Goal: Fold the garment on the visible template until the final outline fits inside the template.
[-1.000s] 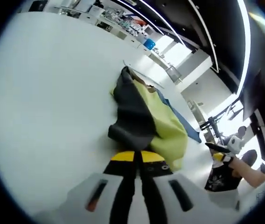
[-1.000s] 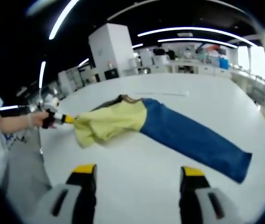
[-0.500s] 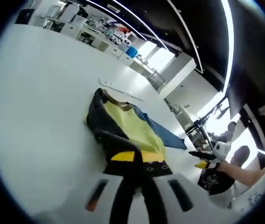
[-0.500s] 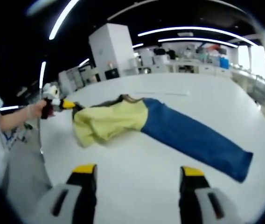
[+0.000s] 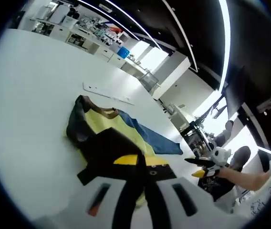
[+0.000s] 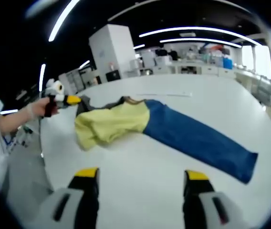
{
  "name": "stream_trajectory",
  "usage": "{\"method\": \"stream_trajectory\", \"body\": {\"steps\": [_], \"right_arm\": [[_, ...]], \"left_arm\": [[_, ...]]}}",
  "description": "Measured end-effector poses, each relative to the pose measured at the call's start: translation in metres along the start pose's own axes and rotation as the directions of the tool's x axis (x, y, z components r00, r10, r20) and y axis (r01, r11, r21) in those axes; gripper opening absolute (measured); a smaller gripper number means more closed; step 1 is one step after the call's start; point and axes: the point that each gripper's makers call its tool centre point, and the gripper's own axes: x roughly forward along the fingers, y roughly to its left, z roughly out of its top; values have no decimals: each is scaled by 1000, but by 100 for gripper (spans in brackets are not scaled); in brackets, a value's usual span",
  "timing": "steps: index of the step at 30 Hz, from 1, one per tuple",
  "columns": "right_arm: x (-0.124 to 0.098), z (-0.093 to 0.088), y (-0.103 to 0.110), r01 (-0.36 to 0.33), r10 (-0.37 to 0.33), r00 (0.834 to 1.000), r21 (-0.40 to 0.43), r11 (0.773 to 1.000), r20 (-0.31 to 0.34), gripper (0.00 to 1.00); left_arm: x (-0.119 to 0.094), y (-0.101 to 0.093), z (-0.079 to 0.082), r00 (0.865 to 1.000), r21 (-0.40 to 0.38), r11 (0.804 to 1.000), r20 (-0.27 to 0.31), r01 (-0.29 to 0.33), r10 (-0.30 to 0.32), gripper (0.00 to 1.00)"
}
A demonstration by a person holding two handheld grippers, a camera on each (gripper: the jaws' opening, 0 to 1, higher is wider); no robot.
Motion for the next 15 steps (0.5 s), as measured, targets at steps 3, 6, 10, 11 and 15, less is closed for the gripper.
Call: {"method": "stream_trajectory", "body": {"steps": [3,6,10,11,15], "right_arm": [[-1,2,0,-1,1,1000,3,1000,7,71],[-2,4,1,0,0,1000,-2,1000,10,71],[-3,3,2,-1,1,1000,-1,1000,12,71],[-2,3,1,-1,1,1000,1,1000,12,71],[-3,2,2,-2,2,1000,4,1000,8,71]], "left_arm": [[10,-3,-8,1000,11,1000,-22,4,-4,0],[21,-6,-18,999,18,1000,-47,14,-13,0],[33,-3,-32,996,49,999,-89,10,-5,0],[34,-2,-34,995,49,999,-95,7,-3,0],[43,9,-44,992,66,998,-123,-3,11,0]]}}
